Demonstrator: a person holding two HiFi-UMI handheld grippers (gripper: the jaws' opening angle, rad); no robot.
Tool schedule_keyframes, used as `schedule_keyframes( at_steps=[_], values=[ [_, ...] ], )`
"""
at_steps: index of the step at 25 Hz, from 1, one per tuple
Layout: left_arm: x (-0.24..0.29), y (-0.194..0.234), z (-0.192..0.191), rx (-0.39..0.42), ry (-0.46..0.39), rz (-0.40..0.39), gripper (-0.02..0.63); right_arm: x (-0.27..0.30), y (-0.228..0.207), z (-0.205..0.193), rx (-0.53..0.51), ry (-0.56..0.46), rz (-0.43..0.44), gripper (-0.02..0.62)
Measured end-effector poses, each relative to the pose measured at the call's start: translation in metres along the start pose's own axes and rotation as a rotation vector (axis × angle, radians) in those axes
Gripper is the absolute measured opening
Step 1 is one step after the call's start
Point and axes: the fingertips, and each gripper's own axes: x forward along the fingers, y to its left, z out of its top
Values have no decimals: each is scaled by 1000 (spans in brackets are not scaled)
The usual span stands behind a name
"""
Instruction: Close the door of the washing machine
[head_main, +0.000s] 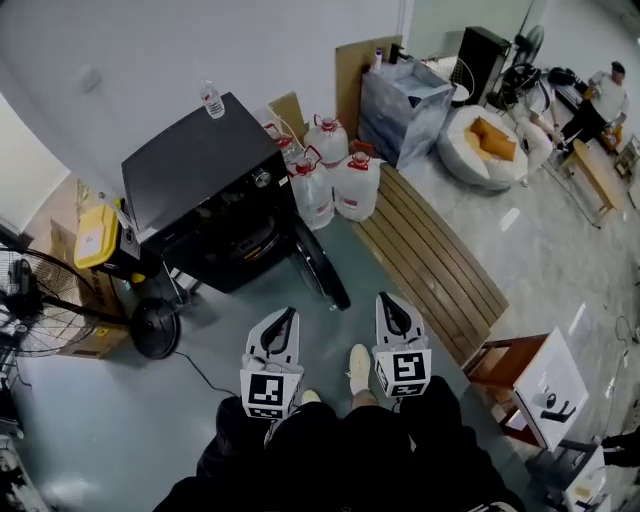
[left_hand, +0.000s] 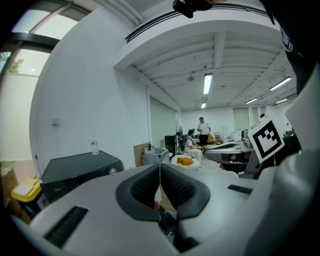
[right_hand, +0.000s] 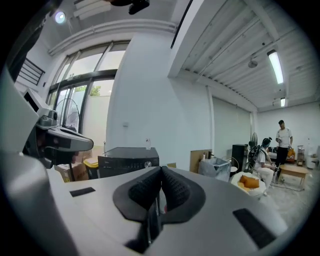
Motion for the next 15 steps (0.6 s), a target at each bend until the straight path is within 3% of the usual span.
schedule_keyframes(
  at_steps=[7, 15],
  values=[
    [63, 23, -43, -99, 89, 140, 29, 87, -13, -44, -22, 107, 167, 17],
    [87, 50, -105, -202, 180, 295, 29, 153, 0, -116, -44, 236, 332, 17]
  ],
)
